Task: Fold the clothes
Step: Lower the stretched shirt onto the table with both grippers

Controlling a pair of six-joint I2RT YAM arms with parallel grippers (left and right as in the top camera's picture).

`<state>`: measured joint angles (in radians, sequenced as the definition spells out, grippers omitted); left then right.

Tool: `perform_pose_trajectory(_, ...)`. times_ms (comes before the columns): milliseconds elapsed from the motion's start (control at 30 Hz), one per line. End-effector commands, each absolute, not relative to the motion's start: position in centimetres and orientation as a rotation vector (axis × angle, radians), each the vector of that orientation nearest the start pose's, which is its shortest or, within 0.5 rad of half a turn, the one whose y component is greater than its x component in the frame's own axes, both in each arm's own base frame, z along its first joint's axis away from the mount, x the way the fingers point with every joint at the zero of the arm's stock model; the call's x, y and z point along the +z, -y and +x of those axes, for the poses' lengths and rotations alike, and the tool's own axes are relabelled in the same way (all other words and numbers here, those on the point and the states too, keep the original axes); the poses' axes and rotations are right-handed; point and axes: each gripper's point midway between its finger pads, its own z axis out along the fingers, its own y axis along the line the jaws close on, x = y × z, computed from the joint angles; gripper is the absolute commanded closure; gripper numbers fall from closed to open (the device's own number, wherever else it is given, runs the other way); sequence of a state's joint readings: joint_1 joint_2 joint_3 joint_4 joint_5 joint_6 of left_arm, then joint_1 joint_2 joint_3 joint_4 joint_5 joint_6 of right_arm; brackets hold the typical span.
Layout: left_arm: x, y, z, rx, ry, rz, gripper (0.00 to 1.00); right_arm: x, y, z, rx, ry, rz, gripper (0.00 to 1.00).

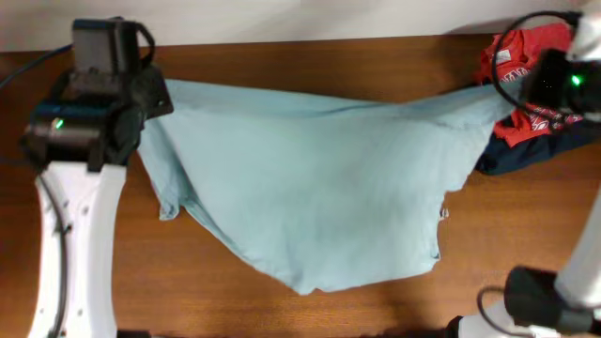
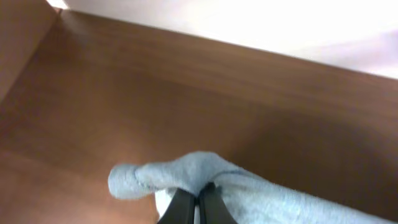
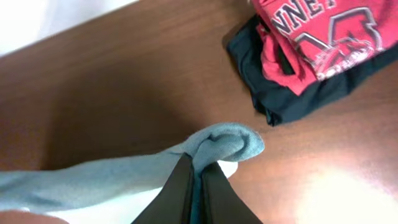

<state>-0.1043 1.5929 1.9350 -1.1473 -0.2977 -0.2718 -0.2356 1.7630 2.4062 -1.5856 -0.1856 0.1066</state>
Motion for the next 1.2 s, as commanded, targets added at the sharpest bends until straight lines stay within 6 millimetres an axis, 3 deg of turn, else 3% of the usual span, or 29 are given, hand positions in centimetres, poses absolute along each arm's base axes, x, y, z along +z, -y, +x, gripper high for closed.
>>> perform_pose_trajectory(0,33.2,-1.9,42.2,0.219,-2.307,-0.38,0.99,34.9,4.4,40.2,0.21,-2.514,0.264,0.96)
perform_pose_trajectory(267,26.7,-2.3,47.0,0.255,-2.398,-0.409,0.99,27.5,1.3,49.0,0.234,-2.57,0.098,0.96)
perform_pose_trajectory(500,20.4,-2.0,51.5,0.273,-2.443,-0.405,0.99,20.9,-0.7,54.7,0.252,-2.58,0.04,0.96)
perform_pose_trajectory(767,12.9,-1.7,54.5,0.298,-2.51,-0.4,0.99,15.1,-1.9,58.8,0.26,-2.571,0.008,0.96)
perform_pose_trajectory(933,10.4,-1.8,56.2,0.306,-2.491,-0.405,0.99,13.3,-1.8,60.3,0.252,-2.551,0.016,0.96)
perform_pose_trajectory(1033,10.1,-2.2,57.3,0.33,-2.443,-0.419,0.98,13.5,-1.3,61.1,0.221,-2.52,0.041,0.95)
perform_pose_trajectory(1067,10.2,-2.2,57.6,0.328,-2.428,-0.421,0.79,13.7,-1.3,61.4,0.221,-2.506,0.04,0.83)
perform_pose_trajectory(1100,10.4,-2.3,57.8,0.325,-2.417,-0.422,0.66,13.9,-1.2,61.5,0.221,-2.498,0.039,0.55)
perform_pose_trajectory(1133,10.5,-2.4,58.0,0.322,-2.408,-0.424,0.47,14.1,-1.2,61.6,0.22,-2.493,0.039,0.18)
perform_pose_trajectory(1167,10.9,-2.5,58.2,0.319,-2.399,-0.428,0.28,14.2,-1.2,61.6,0.219,-2.491,0.039,0.01)
